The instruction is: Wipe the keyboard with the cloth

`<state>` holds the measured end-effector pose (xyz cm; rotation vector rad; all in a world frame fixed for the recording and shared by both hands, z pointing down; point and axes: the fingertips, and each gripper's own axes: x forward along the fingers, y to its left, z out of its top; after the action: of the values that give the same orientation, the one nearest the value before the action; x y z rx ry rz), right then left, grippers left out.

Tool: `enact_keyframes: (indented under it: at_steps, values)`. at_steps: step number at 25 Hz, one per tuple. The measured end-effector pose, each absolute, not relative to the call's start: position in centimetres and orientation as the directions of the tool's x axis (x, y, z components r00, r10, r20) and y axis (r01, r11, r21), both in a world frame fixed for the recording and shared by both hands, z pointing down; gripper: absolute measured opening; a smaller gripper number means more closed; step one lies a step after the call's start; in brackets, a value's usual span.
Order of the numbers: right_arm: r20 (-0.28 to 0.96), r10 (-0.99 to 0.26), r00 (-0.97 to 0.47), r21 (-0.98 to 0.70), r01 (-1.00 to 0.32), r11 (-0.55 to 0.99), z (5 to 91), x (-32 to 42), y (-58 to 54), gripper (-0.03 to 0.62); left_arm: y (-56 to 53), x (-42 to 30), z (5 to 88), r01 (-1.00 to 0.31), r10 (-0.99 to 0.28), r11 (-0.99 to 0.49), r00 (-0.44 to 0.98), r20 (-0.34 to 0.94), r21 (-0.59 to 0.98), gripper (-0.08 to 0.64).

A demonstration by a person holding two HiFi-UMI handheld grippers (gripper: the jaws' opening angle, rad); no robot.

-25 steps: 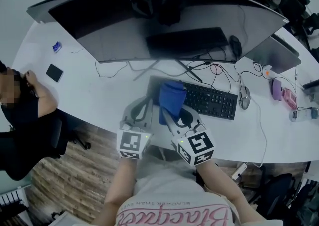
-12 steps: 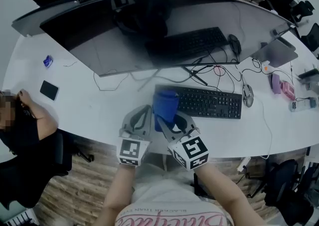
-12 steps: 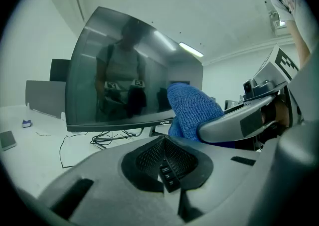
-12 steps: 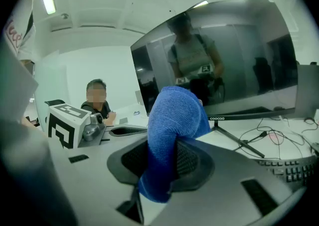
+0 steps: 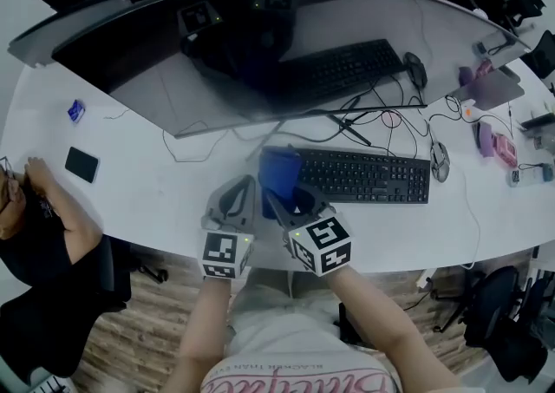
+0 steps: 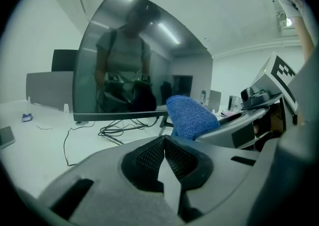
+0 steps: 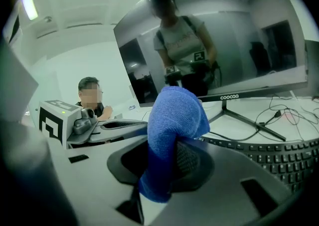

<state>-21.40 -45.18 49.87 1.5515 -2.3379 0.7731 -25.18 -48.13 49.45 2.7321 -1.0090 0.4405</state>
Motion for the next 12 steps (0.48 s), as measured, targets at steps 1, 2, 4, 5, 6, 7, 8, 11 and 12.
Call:
enact_keyframes:
  at_steps: [1,2,4,5,6,7,8,11,12]
  values:
    - [0.471,-0.777,-0.418,-0.309,-0.903,0.299,50.2,-21.6,-45.5,0.098,-48.4,-25.5,49.8,-0.663,-0.601,-0.744,0.718,0.351,0.082,0.005]
    - [0.480,-0.768,-0.425,-0.320,-0.900,0.298,50.6,-21.8,-45.8,0.098,-48.5,-25.8,50.2,-0.666,-0.600,-0.741,0.713,0.362,0.085,0.005]
    - [0.500,-0.748,-0.437,-0.343,-0.893,0.293,51.4,-22.2,-46.4,0.098,-49.0,-26.1,50.8,-0.668,-0.596,-0.739,0.708,0.378,0.088,0.005]
    - [0.510,-0.739,-0.441,-0.352,-0.890,0.289,51.8,-22.3,-46.6,0.098,-49.3,-26.1,51.0,-0.668,-0.594,-0.739,0.708,0.382,0.089,0.005]
    - [0.517,-0.732,-0.443,-0.359,-0.889,0.284,52.2,-22.4,-46.8,0.098,-49.5,-26.1,51.2,-0.668,-0.592,-0.738,0.707,0.387,0.091,0.005]
    - [0.521,-0.727,-0.447,-0.366,-0.887,0.282,52.5,-22.4,-47.0,0.098,-49.6,-26.1,51.5,-0.668,-0.590,-0.738,0.707,0.390,0.094,0.005]
    - [0.518,-0.724,-0.455,-0.379,-0.881,0.283,52.7,-22.5,-47.1,0.098,-49.7,-26.1,51.9,-0.668,-0.588,-0.738,0.706,0.393,0.096,0.005]
    - [0.474,-0.708,-0.523,-0.469,-0.831,0.300,52.9,-23.1,-47.9,0.098,-50.2,-26.3,52.4,-0.673,-0.588,-0.732,0.702,0.402,0.103,0.005]
    - [0.466,-0.700,-0.541,-0.499,-0.814,0.297,53.1,-23.2,-48.2,0.098,-50.4,-26.4,52.6,-0.676,-0.590,-0.729,0.699,0.404,0.104,0.005]
